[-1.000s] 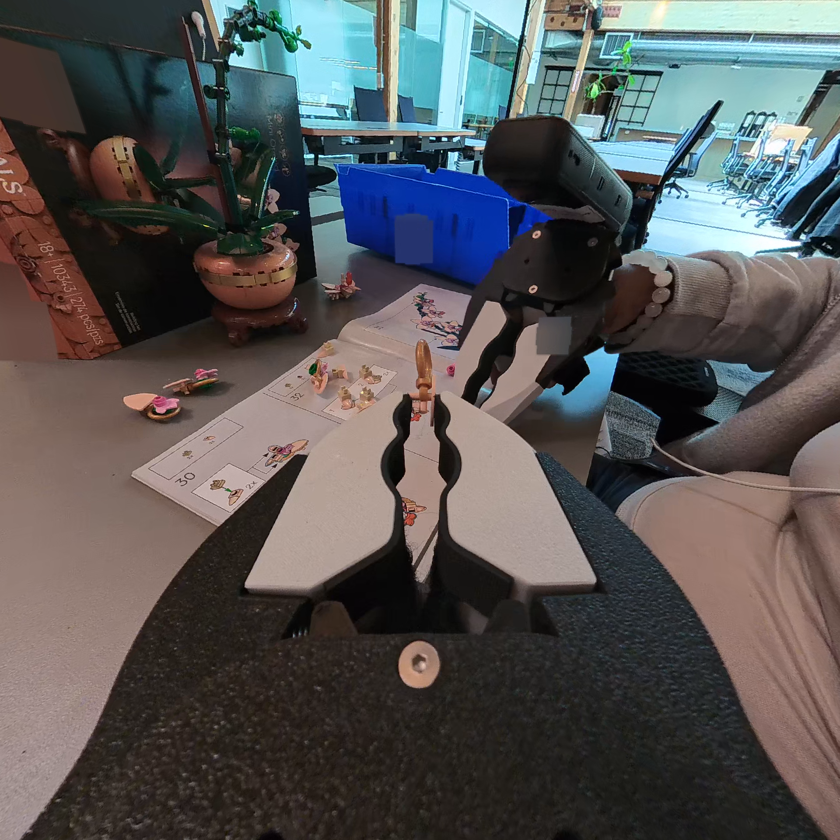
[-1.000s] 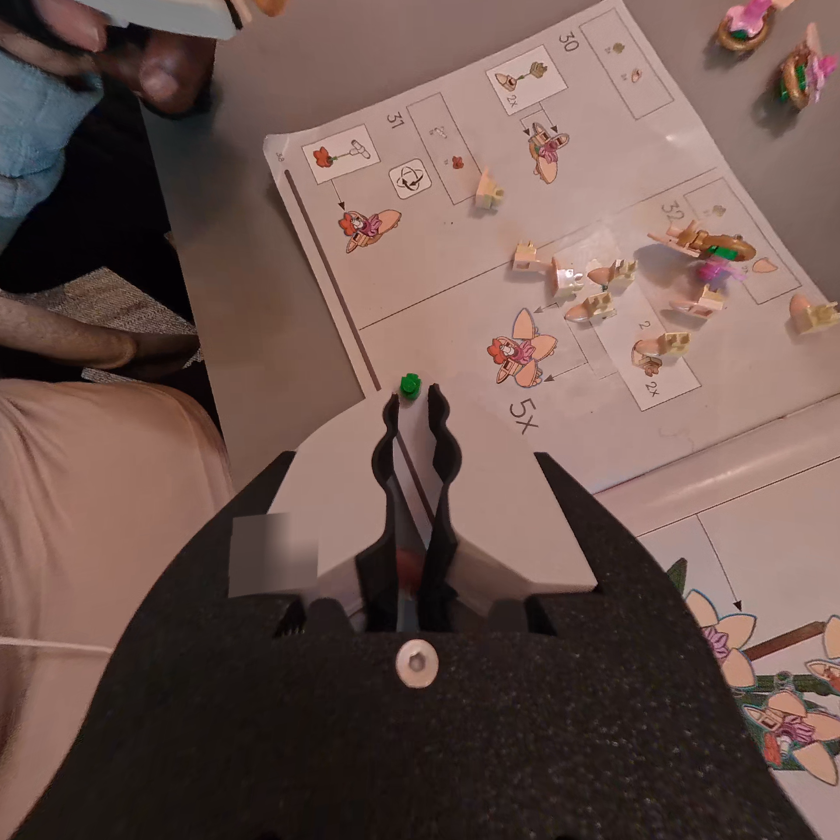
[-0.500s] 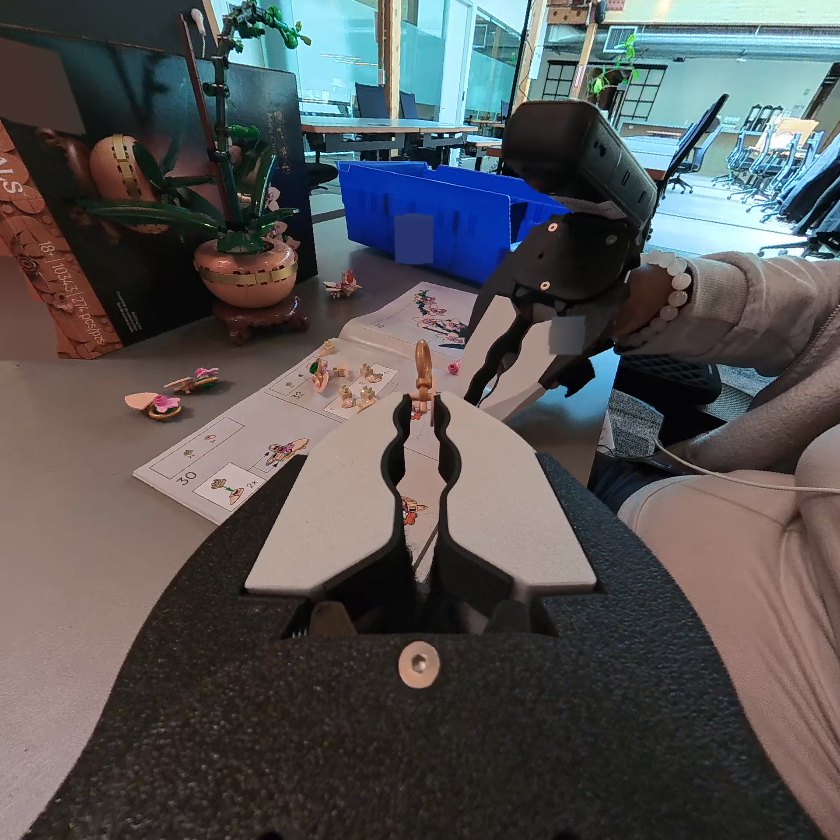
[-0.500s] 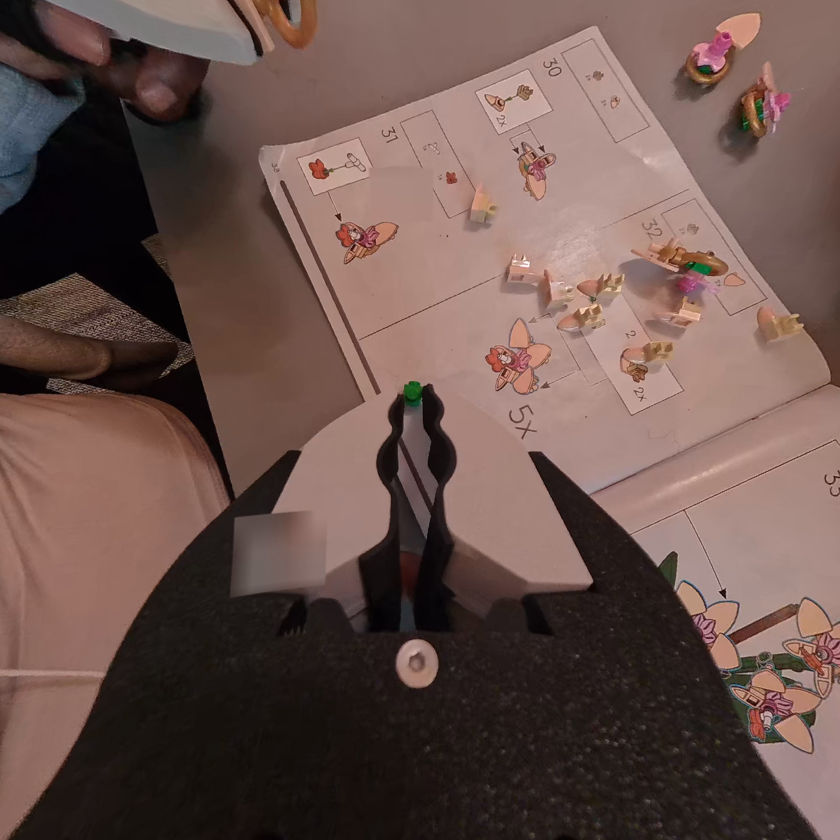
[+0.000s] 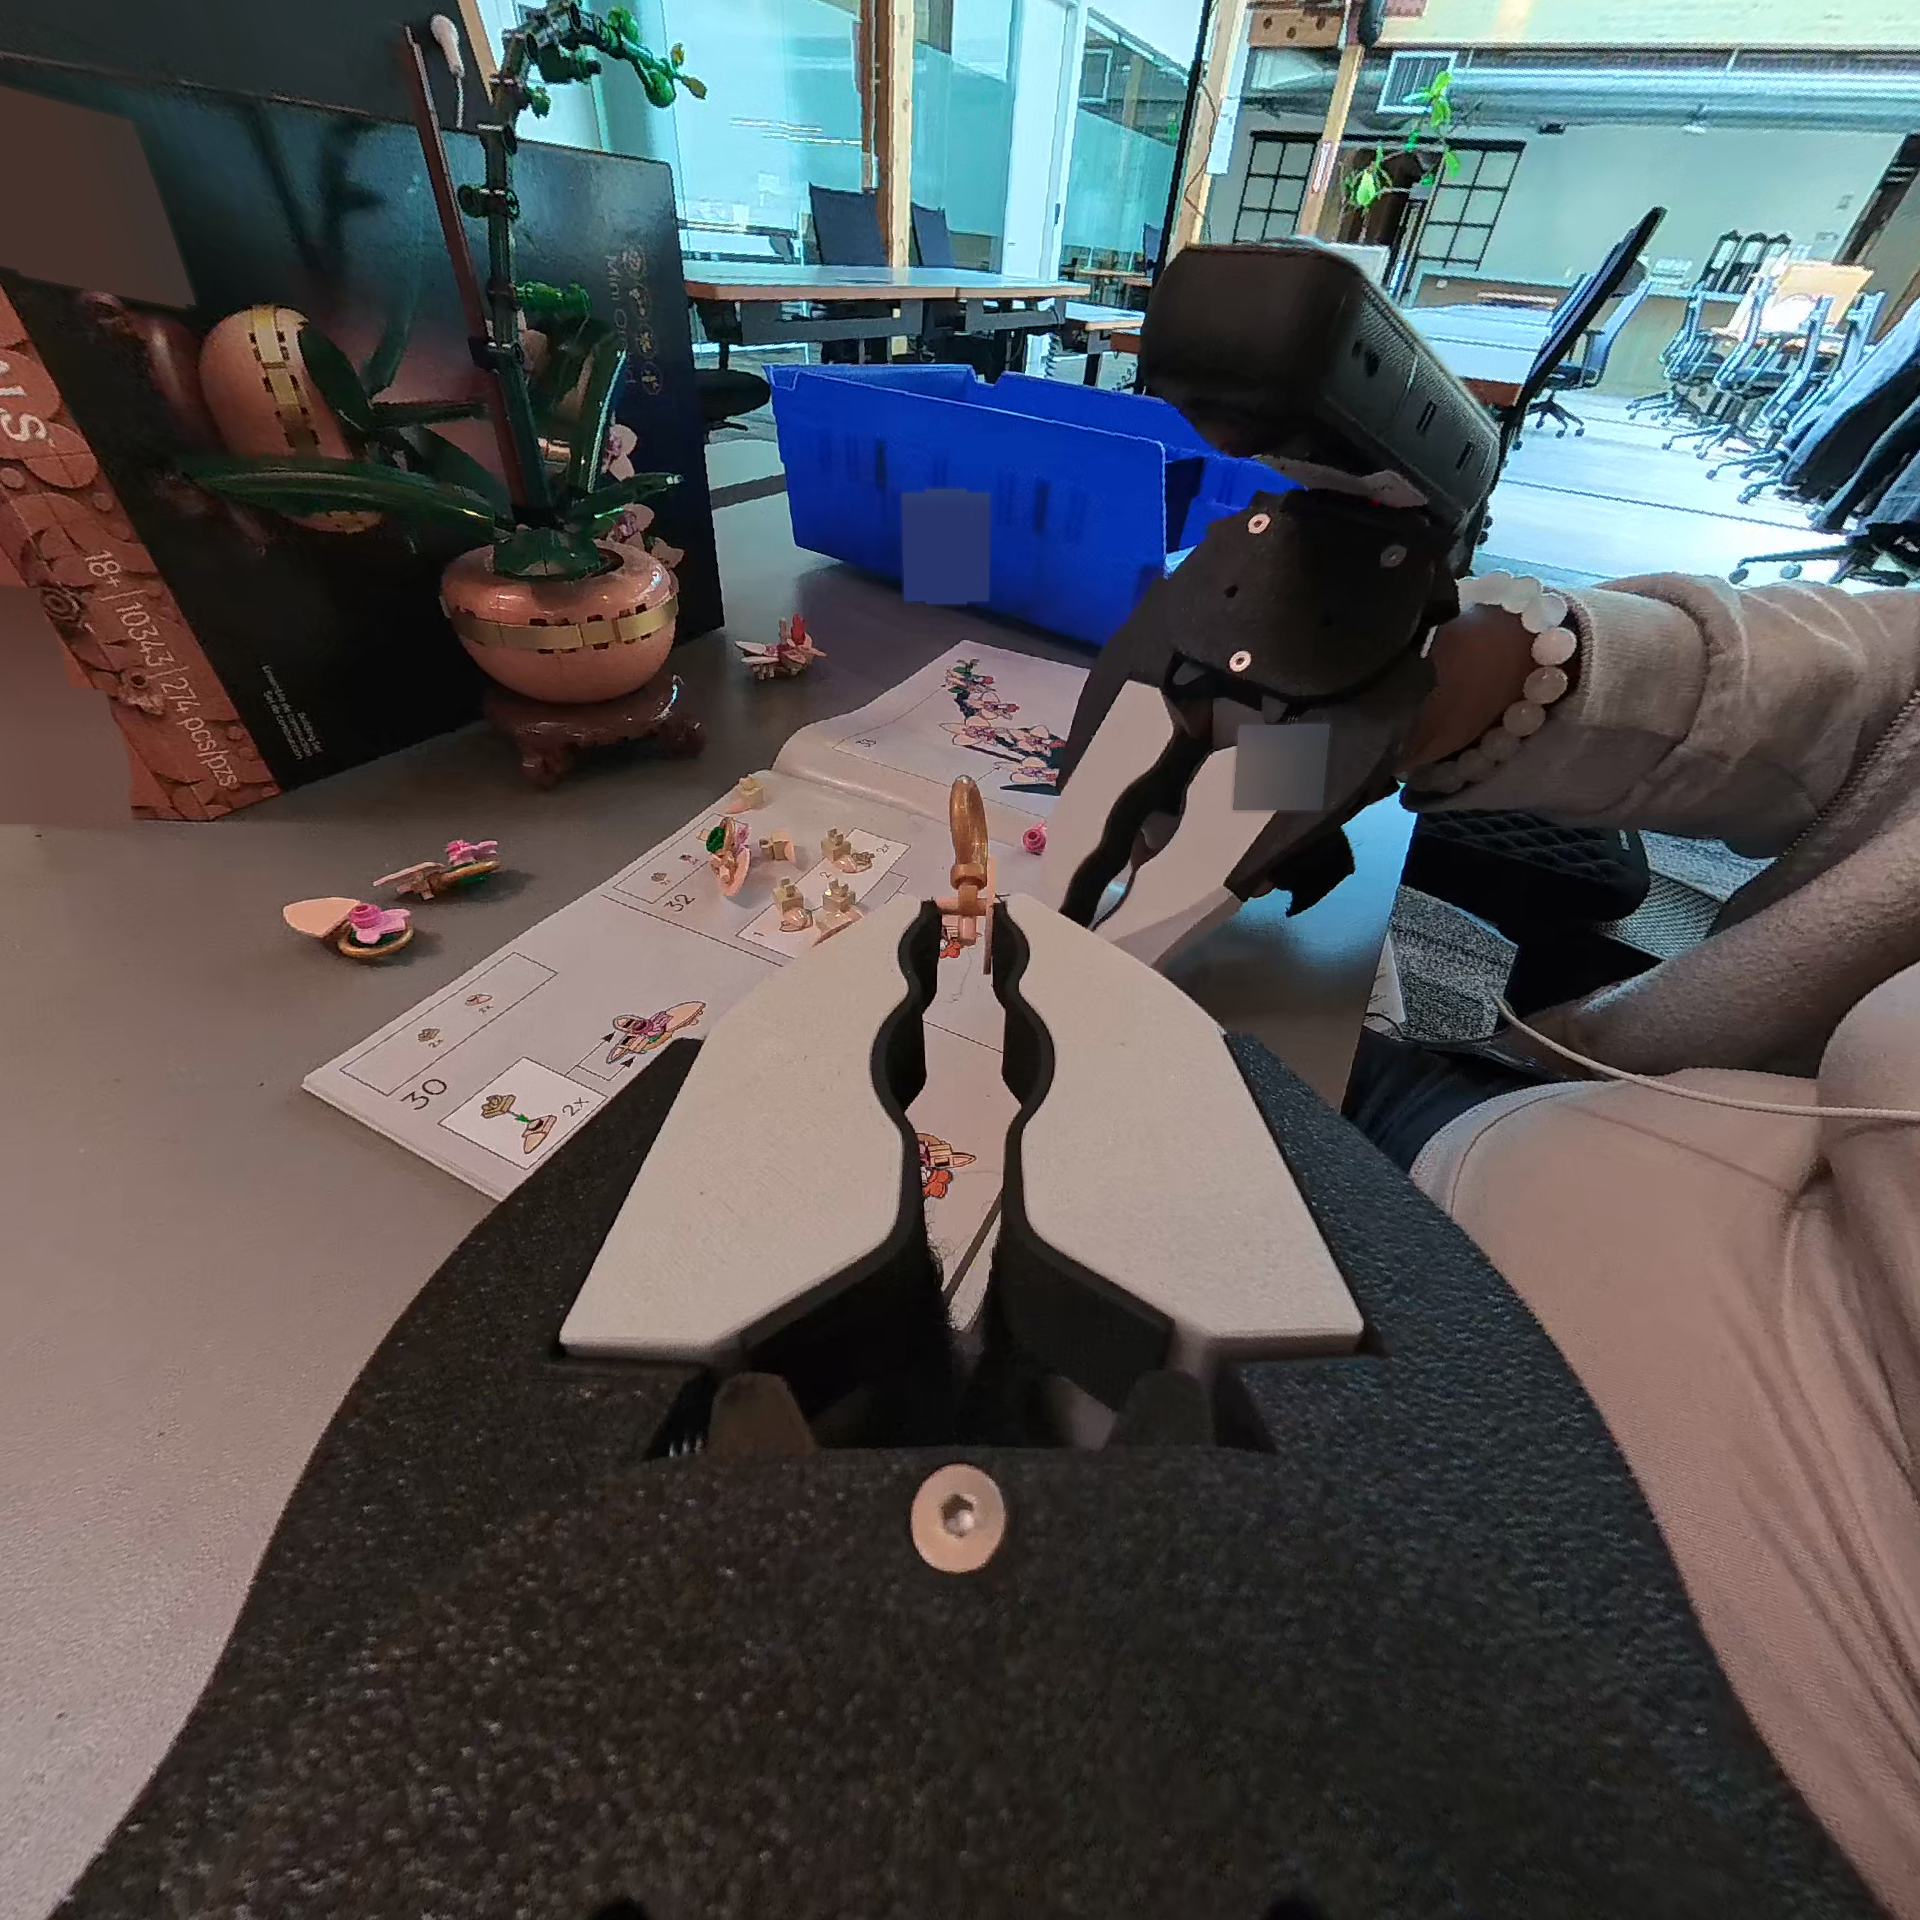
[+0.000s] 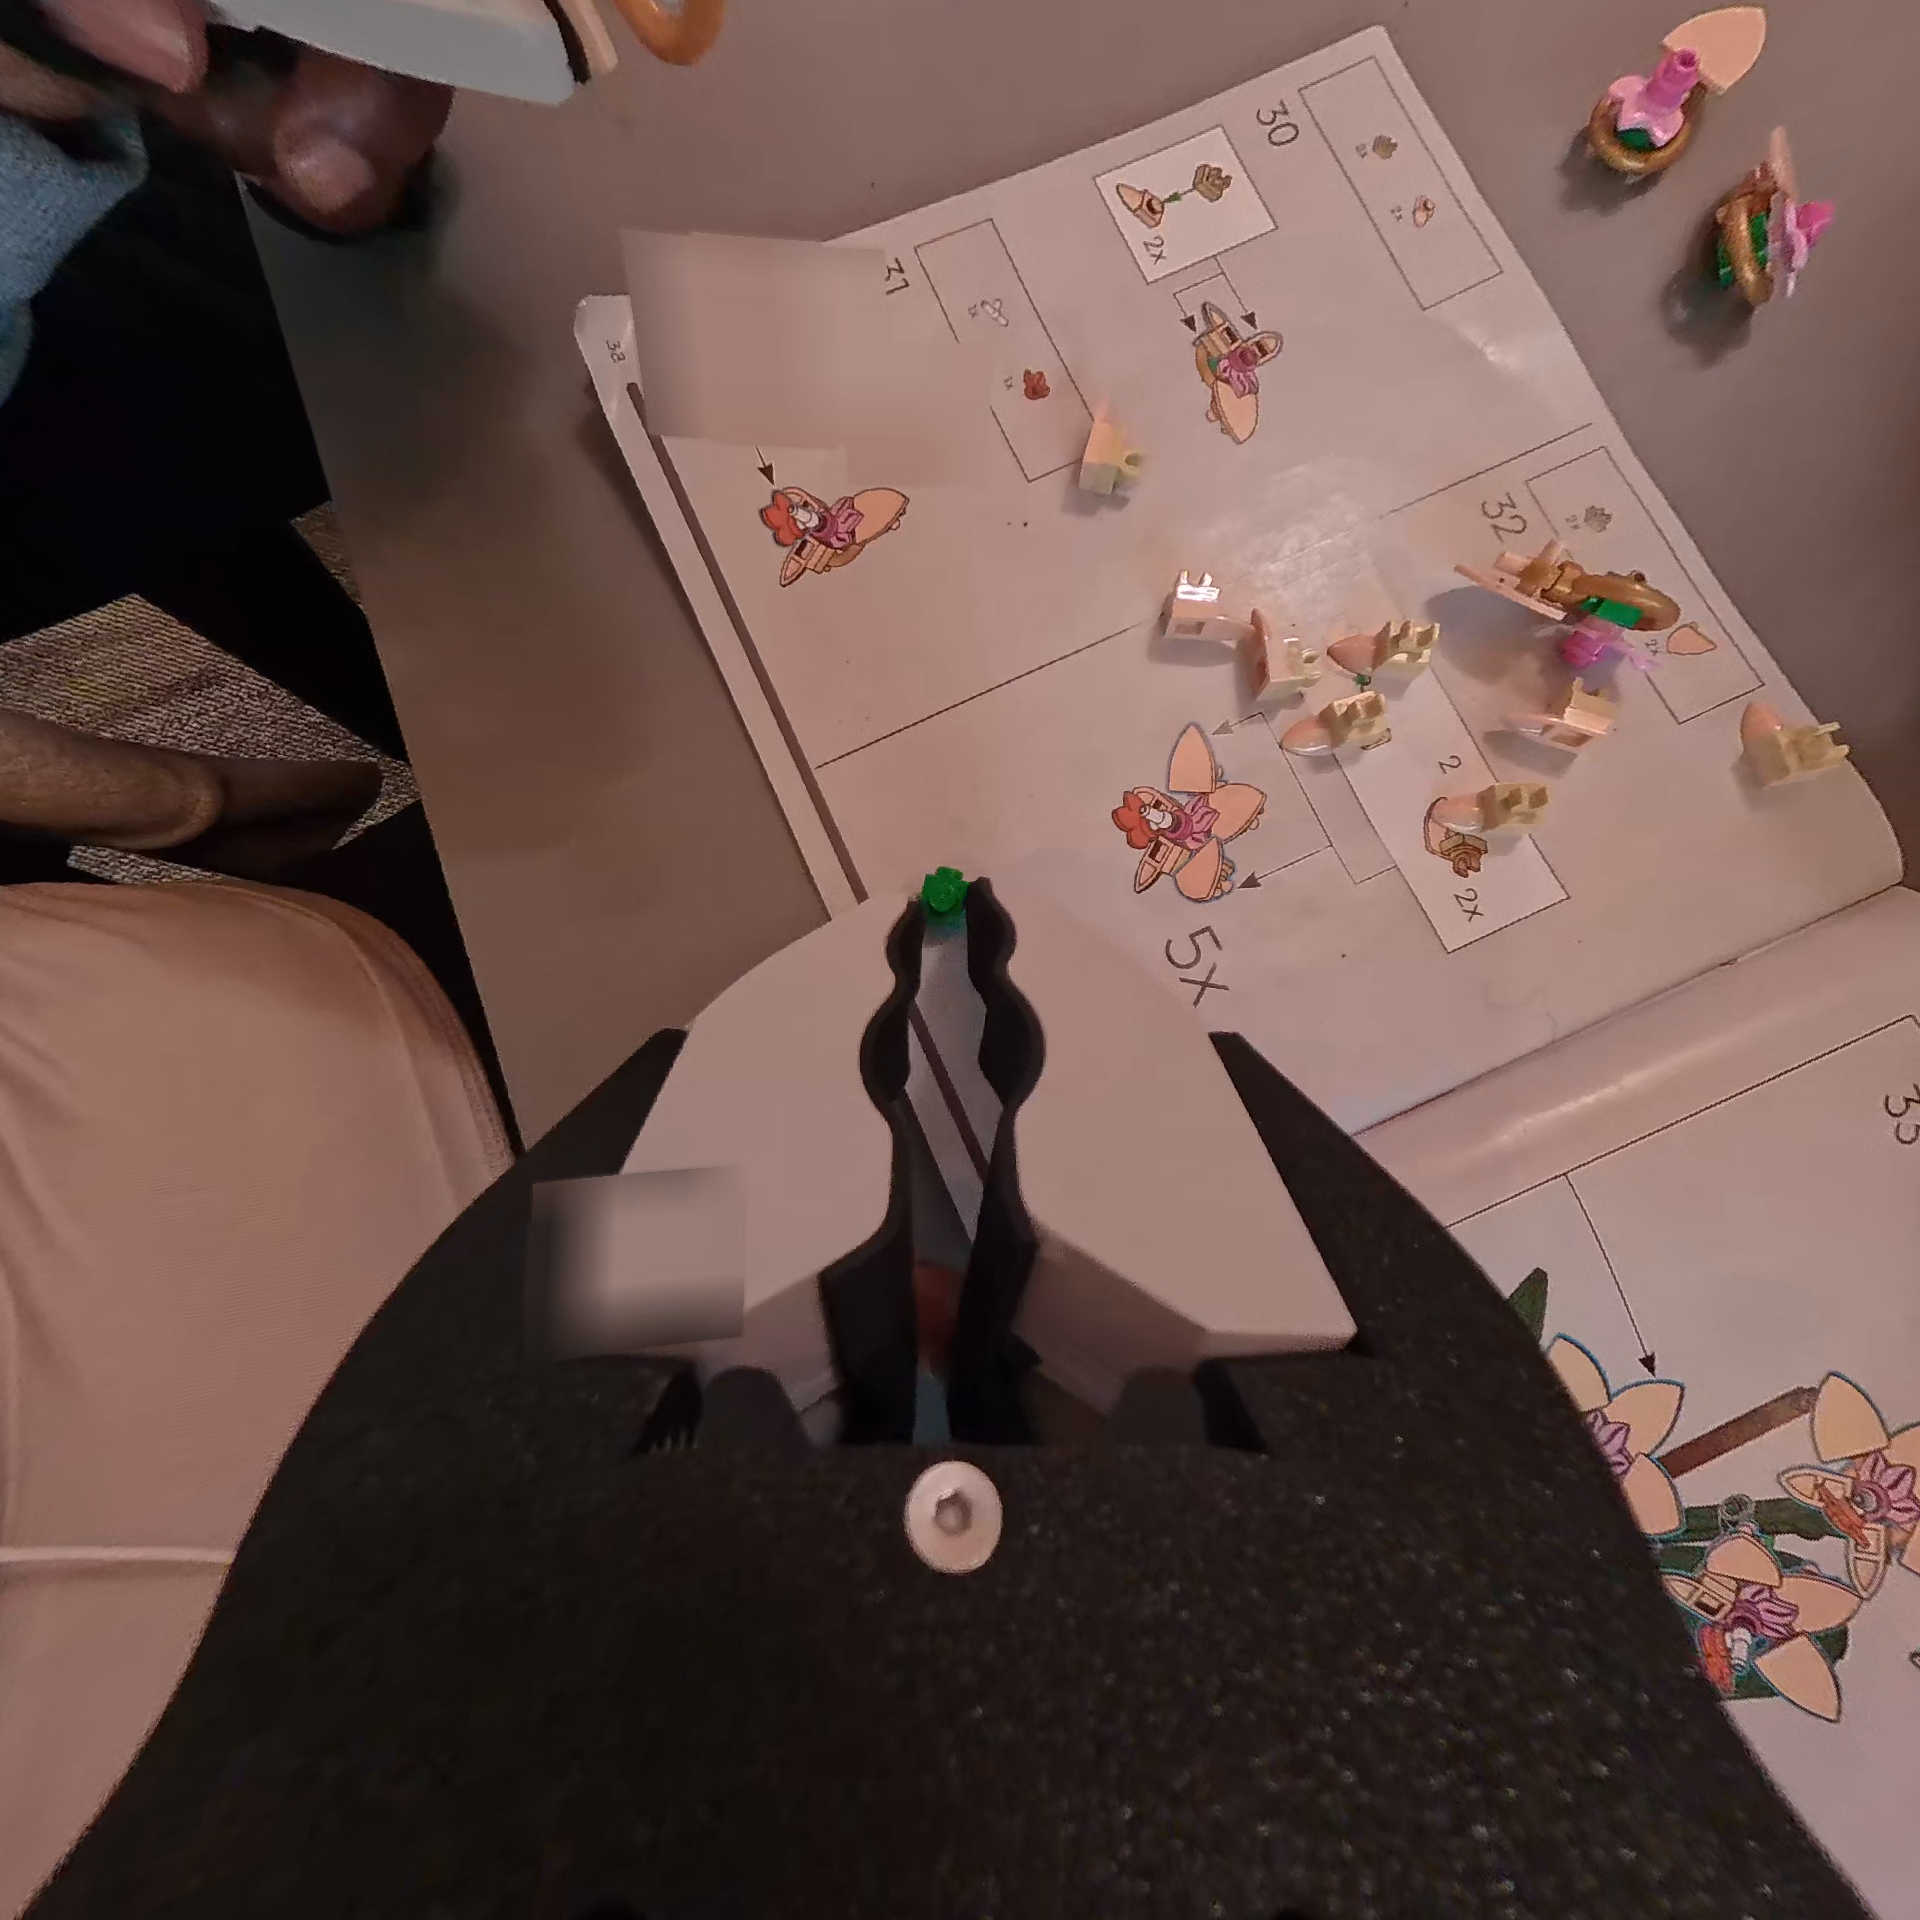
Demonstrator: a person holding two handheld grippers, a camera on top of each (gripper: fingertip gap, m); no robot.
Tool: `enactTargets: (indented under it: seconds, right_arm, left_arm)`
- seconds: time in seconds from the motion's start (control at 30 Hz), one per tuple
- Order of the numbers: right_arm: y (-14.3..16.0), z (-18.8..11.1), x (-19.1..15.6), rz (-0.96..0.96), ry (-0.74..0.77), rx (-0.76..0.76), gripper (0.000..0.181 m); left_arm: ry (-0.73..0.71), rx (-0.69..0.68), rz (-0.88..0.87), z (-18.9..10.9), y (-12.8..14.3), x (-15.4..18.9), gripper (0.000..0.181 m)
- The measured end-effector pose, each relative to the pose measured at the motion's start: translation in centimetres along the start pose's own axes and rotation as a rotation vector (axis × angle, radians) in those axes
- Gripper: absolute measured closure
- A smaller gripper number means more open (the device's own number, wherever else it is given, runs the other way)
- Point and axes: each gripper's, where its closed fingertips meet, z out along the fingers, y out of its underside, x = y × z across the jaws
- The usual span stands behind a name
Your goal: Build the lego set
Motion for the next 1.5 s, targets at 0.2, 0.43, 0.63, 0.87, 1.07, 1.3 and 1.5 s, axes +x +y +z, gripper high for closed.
enactTargets:
  seconds: [0.2,0.43,0.63,0.87,1.07,1.3,1.5]
  right_arm:
    - [-1.3,-0.8,-0.3,-0.261,0.049,0.090,0.174]
    - [-6.9,-5.6,-0.9,-1.052,0.553,0.303,0.174]
    - [-7.4,-4.5,-2.6,-1.441,0.730,0.204,0.174]
    - [-6.6,-3.8,-2.8,-1.452,0.723,0.176,0.175]
    - [-5.7,-3.2,-2.8,-1.430,0.680,0.164,0.175]
    - [-5.2,-3.0,-2.7,-1.424,0.706,0.122,0.175]
    - [-5.0,-2.9,-2.7,-1.451,0.779,0.066,0.175]
  left_arm:
    - [0.013,-0.025,-0.039,0.0,0.3,0.1,0.172]
    - [0.060,-0.056,-0.266,0.4,0.9,0.4,0.172]
    - [0.057,-0.157,-0.223,1.3,2.1,1.5,0.172]
    - [0.012,-0.272,-0.004,2.0,3.4,2.4,0.172]
    - [0.029,-0.280,0.074,2.1,3.5,3.2,0.172]
    - [0.020,-0.295,0.082,2.3,3.6,3.3,0.172]
    - [-0.002,-0.320,0.103,2.5,3.9,3.4,0.172]
